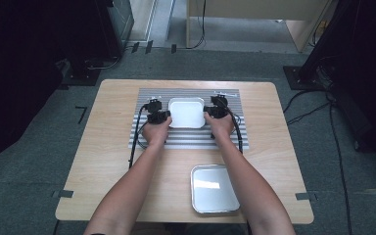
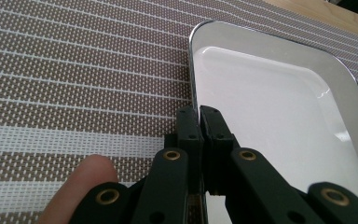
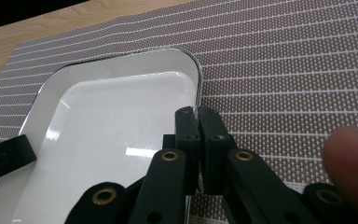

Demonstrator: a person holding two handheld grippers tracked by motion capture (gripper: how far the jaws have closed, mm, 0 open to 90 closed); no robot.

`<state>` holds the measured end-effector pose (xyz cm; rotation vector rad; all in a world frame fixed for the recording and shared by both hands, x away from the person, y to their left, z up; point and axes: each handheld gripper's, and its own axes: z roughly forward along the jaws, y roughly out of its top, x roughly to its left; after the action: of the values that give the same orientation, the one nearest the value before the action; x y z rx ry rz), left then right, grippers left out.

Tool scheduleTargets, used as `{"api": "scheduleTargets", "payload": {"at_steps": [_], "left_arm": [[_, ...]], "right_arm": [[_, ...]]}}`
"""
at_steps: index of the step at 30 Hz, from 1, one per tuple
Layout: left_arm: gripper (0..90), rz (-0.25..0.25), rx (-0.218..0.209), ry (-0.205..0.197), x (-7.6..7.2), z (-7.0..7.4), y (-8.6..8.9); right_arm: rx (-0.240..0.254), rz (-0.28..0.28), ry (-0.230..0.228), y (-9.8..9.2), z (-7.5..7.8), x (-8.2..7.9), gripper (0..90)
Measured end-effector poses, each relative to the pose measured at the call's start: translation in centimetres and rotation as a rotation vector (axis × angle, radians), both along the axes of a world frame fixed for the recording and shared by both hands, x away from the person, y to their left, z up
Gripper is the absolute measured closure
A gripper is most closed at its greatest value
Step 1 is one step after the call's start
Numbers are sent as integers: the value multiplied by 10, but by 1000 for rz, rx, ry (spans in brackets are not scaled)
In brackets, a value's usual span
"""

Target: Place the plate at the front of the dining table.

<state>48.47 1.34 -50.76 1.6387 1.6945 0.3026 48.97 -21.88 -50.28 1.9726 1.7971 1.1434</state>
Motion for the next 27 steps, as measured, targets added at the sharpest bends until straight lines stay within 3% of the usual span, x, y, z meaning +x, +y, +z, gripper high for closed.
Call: {"api": "scheduleTargets", "payload": {"at_steps": [13,24,25,27], "left_arm": [[875,-14,11,-1,-2,0,-5],[843,-32,18,-22,-3,1,-4],[753,-51,21,-66,-5,3,-3],[576,-56,11,-79,-5,4,-2]], "right_arm": [[-34,0,-18,-2,-2,-2,885],[-15,-2,-13,-3,-3,-3,854],[2,7,-12,-3,-3,-3,747],[9,12,-28,-3,-2,-4,660]]}}
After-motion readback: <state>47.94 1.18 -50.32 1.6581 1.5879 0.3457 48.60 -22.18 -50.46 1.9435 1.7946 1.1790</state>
